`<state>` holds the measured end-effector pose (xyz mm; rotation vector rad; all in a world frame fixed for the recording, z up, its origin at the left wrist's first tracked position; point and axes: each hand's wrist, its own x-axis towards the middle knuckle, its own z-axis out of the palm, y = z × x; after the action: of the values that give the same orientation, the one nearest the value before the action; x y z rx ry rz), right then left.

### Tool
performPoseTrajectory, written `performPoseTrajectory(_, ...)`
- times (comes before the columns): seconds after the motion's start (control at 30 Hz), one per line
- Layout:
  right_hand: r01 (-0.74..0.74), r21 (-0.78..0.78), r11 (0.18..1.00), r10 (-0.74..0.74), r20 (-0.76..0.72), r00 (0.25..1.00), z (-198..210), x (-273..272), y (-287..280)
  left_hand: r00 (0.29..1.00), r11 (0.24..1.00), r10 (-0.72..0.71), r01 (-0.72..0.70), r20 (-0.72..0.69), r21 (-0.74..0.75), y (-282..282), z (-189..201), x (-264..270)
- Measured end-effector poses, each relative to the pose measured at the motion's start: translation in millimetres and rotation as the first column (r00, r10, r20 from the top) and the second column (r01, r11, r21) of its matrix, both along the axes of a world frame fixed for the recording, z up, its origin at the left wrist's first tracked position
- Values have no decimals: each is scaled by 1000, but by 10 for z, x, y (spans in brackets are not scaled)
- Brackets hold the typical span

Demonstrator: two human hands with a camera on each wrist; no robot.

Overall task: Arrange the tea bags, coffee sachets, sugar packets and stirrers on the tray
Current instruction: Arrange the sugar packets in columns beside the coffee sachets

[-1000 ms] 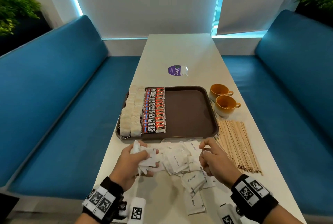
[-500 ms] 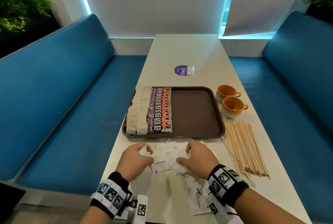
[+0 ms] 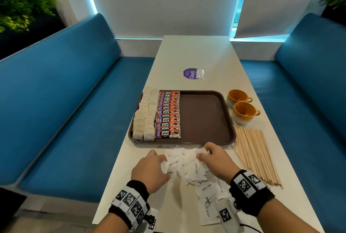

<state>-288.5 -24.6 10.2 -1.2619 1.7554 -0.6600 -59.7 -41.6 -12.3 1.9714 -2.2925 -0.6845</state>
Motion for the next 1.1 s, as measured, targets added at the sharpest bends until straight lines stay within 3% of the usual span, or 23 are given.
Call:
performPoseTrajectory(0.13, 93, 47, 995, -101, 210, 972, 72, -87, 40, 997, 1000, 8, -7, -82, 13, 17, 84, 54)
performPoseTrajectory(0.2, 111, 72, 991, -128, 322, 938, 56, -101, 57, 961, 997, 64, -53, -270, 48, 17, 123, 113)
performPoseTrajectory(0.27, 109, 91, 990, -137, 396, 908, 39, -81, 74, 788, 974, 208, -113, -580, 196, 39, 168, 140)
performPoseTrajectory(0.33, 67, 87, 994, -95, 374, 923, 73, -32, 87, 538, 936, 336, -104, -773, 336, 90, 216, 133)
performPoseTrajectory(0.4, -3, 74, 997, -24, 356, 934, 161, 52, 121, 317, 906, 413, -46, -854, 422, 163, 227, 102)
performPoseTrajectory(0.47, -52, 81, 995, 14, 416, 909, 269, 152, 149, 195, 882, 455, 39, -869, 470, 231, 241, 37)
performPoseTrajectory(0.57, -109, 55, 992, 71, 464, 883, 328, 270, 149, 141, 862, 469, 140, -872, 487, 284, 244, -63)
performPoseTrajectory(0.73, -159, -30, 987, 154, 463, 873, 336, 326, 137, 36, 839, 512, 192, -858, 509, 295, 208, -134)
performPoseTrajectory(0.87, 1, -91, 996, 38, 423, 905, 308, 300, 154, -86, 820, 553, 233, -829, 523, 297, 207, -118)
performPoseTrajectory(1.1, 21, -118, 993, 38, 478, 877, 381, 276, 200, -124, 796, 598, 205, -792, 569, 290, 279, -188)
